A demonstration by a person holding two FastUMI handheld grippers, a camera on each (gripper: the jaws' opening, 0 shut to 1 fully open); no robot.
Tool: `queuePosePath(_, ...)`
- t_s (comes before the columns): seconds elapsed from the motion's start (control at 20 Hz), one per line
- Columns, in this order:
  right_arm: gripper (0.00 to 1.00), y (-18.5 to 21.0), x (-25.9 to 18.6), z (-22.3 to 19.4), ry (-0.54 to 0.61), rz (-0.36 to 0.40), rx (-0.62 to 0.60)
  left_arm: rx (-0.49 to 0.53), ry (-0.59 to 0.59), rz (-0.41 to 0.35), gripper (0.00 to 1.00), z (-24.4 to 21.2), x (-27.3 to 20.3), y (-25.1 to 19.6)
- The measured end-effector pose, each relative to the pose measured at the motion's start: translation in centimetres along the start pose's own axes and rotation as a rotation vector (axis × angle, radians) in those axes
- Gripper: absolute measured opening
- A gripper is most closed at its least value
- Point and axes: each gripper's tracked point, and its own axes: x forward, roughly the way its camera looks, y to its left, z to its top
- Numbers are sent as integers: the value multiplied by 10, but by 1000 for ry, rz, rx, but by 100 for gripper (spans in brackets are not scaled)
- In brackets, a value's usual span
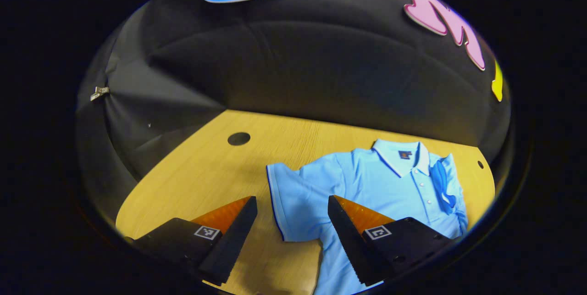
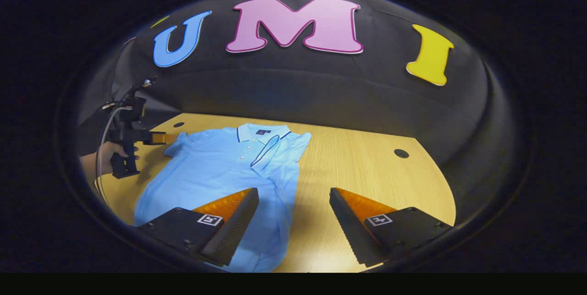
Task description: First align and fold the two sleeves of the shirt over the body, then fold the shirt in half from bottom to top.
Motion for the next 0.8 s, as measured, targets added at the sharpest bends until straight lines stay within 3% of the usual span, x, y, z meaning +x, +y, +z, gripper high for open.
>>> queuePosePath(0.2, 98, -5, -13, -15, 3, -3, 12, 50, 78, 16, 94, -24, 19, -1)
queuePosePath(0.3, 98, -6, -15, -20, 4, -1, 28, 47, 62, -1, 88, -19, 24, -9)
queuePosePath(0.4, 98, -12, -18, -24, 2, -9, 41, 46, 51, -9, 72, -19, 26, -10)
queuePosePath(0.55, 98, -15, -20, -33, 14, -8, 82, 31, 34, -55, 31, -14, 24, -20)
queuePosePath(0.6, 98, -16, -20, -36, 19, -8, 95, 21, 30, -68, 29, -15, 25, -23)
queuePosePath(0.65, 98, -17, -21, -40, 23, -9, 103, 12, 26, -74, 18, -14, 26, -23)
queuePosePath(0.75, 98, -21, -21, -45, 33, -16, 110, 9, 21, -80, 7, -14, 26, -25)
queuePosePath(0.8, 98, -21, -22, -47, 36, -16, 115, 10, 20, -79, 7, -13, 26, -24)
